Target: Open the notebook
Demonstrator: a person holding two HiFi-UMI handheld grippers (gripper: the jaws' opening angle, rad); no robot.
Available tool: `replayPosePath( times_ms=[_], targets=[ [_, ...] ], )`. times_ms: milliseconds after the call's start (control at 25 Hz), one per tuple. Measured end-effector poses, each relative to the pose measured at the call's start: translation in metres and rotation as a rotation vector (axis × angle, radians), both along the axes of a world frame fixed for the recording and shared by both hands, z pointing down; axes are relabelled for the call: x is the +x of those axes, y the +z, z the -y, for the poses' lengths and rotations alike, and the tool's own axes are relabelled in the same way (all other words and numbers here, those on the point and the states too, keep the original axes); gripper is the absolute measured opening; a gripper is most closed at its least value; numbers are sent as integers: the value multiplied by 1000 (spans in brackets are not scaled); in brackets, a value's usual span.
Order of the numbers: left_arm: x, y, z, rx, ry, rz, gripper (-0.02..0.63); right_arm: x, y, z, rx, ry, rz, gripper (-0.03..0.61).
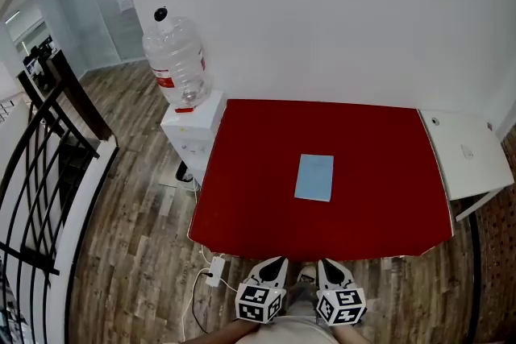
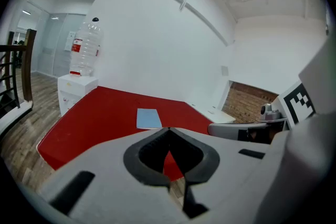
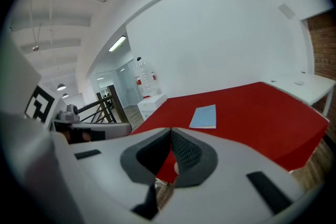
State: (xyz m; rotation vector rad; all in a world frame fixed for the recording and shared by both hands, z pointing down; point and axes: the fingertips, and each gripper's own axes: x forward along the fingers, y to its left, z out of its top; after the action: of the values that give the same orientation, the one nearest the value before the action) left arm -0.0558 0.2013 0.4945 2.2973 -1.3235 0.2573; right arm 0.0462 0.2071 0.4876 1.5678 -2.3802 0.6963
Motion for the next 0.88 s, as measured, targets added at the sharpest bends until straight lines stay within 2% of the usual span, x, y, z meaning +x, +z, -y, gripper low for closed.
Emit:
replayPosePath(
  times_ms=[200, 400, 600, 880],
  targets=[
    [22, -9, 71, 19, -26, 6, 5, 24, -12, 75, 25, -32, 3, 6],
    [50, -16, 125, 30, -46, 1, 5, 47, -18, 125, 32, -70, 10, 6],
    [64, -18, 149, 12, -62, -7, 5, 52, -14, 154, 8, -92, 26, 8],
    [51, -17, 168, 4, -98, 22, 5, 45, -12, 174, -16, -122, 22, 6]
  ],
)
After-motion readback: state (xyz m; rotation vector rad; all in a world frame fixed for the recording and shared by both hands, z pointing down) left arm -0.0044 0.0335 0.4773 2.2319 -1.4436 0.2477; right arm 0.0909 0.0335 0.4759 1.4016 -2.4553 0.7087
